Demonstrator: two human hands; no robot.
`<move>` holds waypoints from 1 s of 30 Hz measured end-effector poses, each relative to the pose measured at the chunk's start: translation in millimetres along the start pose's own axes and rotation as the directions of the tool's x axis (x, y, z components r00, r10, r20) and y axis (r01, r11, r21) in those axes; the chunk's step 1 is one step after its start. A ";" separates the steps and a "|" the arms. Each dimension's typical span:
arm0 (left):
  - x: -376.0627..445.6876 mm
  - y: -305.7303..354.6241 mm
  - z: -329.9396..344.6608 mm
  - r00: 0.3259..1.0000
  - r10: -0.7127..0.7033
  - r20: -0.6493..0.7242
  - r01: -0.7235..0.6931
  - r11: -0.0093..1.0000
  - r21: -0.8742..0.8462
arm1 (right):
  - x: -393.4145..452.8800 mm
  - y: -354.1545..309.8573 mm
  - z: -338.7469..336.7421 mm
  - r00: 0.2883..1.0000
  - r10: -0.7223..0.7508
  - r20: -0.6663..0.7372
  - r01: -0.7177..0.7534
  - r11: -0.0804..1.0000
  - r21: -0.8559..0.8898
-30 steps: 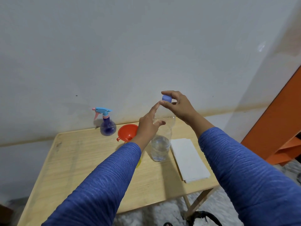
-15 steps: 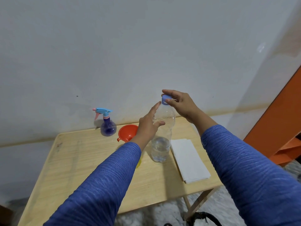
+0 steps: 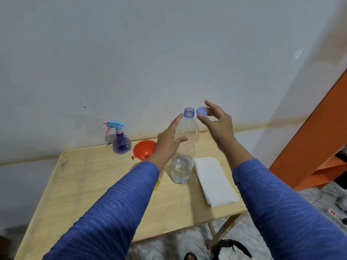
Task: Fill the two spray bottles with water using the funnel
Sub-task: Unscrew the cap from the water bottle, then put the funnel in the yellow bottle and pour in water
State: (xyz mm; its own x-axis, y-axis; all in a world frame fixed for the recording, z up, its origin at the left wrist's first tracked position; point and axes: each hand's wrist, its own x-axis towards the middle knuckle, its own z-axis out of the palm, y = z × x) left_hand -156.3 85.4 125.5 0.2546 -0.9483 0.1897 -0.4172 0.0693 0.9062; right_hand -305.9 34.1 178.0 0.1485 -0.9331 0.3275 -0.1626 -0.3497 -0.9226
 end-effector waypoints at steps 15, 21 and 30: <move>2.6 -5.7 6.6 0.997 -0.019 -0.076 0.022 0.999 0.036 | -104.6 176.5 -30.3 0.910 0.415 0.023 -0.401 0.891 -0.211; 4.8 -7.1 10.8 0.997 -0.028 -0.074 0.031 0.999 0.042 | -107.0 220.2 -32.9 0.913 0.406 0.045 -0.366 0.862 -0.351; 1.5 -3.0 10.1 0.997 -0.037 -0.064 0.040 0.998 0.047 | -78.4 178.2 -13.9 0.962 0.204 0.181 -0.169 0.967 -0.193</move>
State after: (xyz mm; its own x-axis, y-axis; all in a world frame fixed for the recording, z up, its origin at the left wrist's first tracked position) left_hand -163.4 80.7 119.3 0.3254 -0.9283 0.1797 -0.4474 0.0162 0.8942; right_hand -360.1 43.8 -9.3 0.2865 -0.9539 0.0897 -0.3707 -0.1966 -0.9077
